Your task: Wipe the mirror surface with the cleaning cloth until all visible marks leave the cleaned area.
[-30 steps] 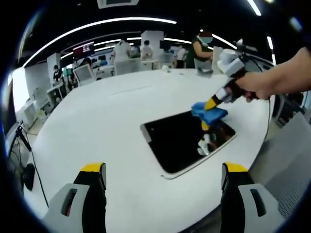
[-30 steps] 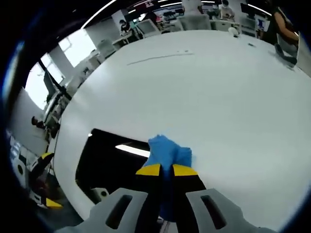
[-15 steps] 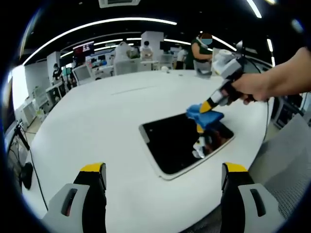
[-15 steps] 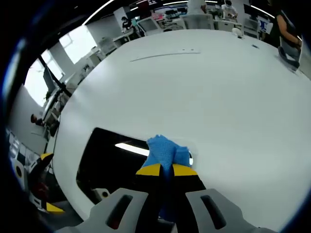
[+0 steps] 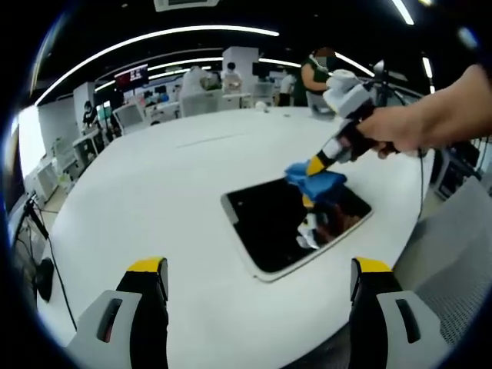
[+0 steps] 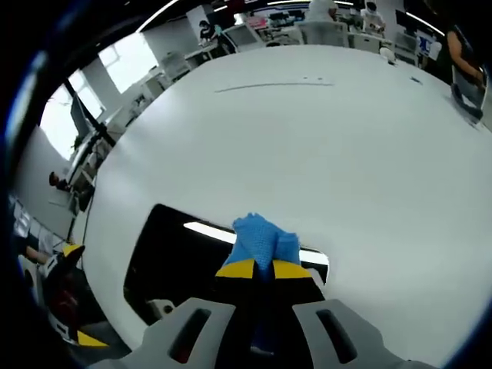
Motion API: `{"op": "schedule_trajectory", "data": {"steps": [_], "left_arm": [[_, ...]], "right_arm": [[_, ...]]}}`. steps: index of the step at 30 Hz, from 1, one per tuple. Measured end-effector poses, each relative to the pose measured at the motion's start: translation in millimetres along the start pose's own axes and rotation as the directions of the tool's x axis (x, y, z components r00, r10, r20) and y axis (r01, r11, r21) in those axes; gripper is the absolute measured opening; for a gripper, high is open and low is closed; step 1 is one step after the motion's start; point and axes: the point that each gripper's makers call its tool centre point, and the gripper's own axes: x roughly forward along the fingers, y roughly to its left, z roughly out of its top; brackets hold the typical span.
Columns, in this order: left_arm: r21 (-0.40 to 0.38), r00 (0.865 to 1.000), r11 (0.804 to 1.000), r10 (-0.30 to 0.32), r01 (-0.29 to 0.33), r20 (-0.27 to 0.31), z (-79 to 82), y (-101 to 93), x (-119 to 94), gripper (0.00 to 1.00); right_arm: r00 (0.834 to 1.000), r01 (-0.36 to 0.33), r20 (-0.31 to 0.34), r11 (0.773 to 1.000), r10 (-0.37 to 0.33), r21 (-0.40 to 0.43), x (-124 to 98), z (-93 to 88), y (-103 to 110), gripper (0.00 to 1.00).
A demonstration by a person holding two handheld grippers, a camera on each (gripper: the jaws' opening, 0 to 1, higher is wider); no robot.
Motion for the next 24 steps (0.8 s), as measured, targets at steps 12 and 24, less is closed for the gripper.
{"op": "schedule_trajectory", "data": {"steps": [12,24], "left_arm": [[-0.001,1.0,1.0,0.005,-0.005,0.004,1.0,1.3,0,0.99],[0.006,1.0,1.0,0.007,-0.007,0.006,0.6,2.6,2,0.99]], "right_arm": [[1.0,-0.001,-0.014,1.0,0.001,-0.015,10,6.4,15,0.0],[1.0,0.017,-0.017,0.999,-0.017,-0.033,21,12.3,28,0.0]]}}
